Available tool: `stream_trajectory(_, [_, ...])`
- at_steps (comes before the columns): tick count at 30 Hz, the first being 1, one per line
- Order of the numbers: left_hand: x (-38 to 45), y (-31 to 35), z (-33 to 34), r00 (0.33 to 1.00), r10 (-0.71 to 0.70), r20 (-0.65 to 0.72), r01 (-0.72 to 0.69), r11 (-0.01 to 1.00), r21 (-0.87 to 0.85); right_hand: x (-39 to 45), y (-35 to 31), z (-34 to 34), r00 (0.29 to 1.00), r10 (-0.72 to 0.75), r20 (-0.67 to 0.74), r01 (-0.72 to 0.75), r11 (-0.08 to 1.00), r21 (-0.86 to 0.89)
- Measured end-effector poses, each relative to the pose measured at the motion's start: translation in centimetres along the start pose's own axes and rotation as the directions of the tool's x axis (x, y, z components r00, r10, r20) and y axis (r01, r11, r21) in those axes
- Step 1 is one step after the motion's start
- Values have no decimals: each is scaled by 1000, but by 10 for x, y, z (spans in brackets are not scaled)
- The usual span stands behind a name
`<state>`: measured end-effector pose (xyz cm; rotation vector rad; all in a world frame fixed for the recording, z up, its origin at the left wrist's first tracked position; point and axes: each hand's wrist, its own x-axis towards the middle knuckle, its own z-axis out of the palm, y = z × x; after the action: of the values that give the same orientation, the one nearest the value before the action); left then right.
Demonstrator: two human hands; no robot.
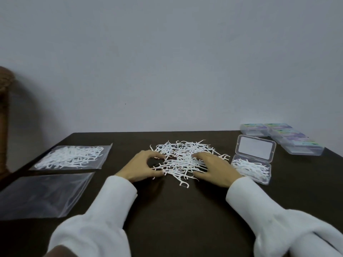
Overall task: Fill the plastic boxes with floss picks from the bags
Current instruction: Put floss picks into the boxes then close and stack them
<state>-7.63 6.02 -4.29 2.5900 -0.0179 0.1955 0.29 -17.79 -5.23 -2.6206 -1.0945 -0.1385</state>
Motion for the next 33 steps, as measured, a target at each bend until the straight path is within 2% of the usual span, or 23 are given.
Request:
stream_trajectory(2, [0,-10,-6,1000,-22,8,22,1000,17,9,-6,5,1000,-13,8,13,1000,-23])
stream_trajectory(5, [-2,-22,-13,997,-71,31,71,997,1,19,-14,8,998,-40,-51,37,998,-55])
stream_trajectory(9, [1,-22,-10,999,-51,16,51,999,4,23,-17,7,989,-88,-121,73,990,-124])
stream_trajectory(14, [4,-17,3,998,-17,-53,14,999,-52,24,-9,5,985,-106,-138,108,994,2])
stream_trajectory(19, [5,-1,14,994,-13,-112,-8,983,-183,24,0,1,988,-97,-117,106,992,72])
stream_trajectory(21, [5,1,10,998,-19,-55,6,972,-234,23,1,1,989,-101,-111,112,989,92])
stream_trajectory(24, [3,-1,5,988,-31,153,69,965,-253,22,1,-1,990,-98,-100,109,987,119])
stream_trajectory(26, [2,-2,7,982,-26,187,68,973,-222,21,1,-3,991,-87,-102,101,985,142])
stream_trajectory(30, [4,-1,14,999,34,27,-30,989,-145,19,0,-6,989,-67,-133,88,983,159])
stream_trajectory(33, [6,0,20,996,74,-42,-77,993,-90,17,1,-7,980,-27,-198,74,969,236])
